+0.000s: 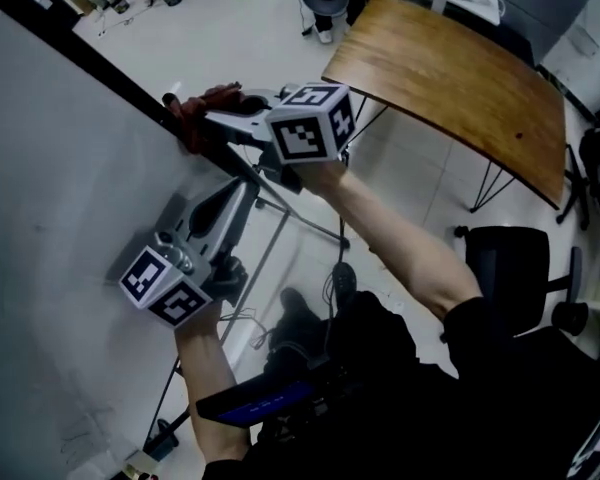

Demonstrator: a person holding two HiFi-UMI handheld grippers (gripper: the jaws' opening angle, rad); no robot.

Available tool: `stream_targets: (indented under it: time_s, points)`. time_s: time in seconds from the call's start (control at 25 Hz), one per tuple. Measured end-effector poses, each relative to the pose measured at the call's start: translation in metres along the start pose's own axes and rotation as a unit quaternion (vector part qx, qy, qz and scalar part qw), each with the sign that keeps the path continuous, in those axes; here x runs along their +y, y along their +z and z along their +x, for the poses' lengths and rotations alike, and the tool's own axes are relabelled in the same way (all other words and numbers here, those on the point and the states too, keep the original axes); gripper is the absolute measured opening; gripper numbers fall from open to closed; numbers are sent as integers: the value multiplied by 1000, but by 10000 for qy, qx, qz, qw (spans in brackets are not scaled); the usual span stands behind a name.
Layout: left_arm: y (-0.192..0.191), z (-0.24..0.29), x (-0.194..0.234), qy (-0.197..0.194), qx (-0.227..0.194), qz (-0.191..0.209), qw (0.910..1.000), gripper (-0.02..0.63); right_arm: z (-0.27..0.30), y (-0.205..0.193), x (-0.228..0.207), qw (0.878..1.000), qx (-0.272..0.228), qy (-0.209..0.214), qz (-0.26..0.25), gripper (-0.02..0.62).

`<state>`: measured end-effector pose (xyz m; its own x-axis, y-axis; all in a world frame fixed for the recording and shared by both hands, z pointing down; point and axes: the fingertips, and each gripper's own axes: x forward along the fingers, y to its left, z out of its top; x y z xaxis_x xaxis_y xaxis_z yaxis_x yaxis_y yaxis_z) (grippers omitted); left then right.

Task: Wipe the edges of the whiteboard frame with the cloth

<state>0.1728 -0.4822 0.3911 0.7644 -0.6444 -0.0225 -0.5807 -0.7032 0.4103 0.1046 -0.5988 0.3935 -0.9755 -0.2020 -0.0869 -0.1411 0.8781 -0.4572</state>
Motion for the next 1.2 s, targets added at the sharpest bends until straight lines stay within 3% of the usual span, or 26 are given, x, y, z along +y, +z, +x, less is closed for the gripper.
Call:
stream_targets:
  time_s: [0.6, 1.04, 1.2]
  points:
    - [-22, -9, 7, -747, 360, -129, 9965, -9, -8, -13, -2, 9968, -726, -233, 237, 126]
    - [-42, -13, 8, -958, 606, -236, 9933, -9, -19, -23, 7, 9914, -1223, -338, 312, 126]
    - [-48, -14, 7, -997, 676, -245, 9924, -9, -23, -31, 9, 9919, -1199, -422, 63, 126]
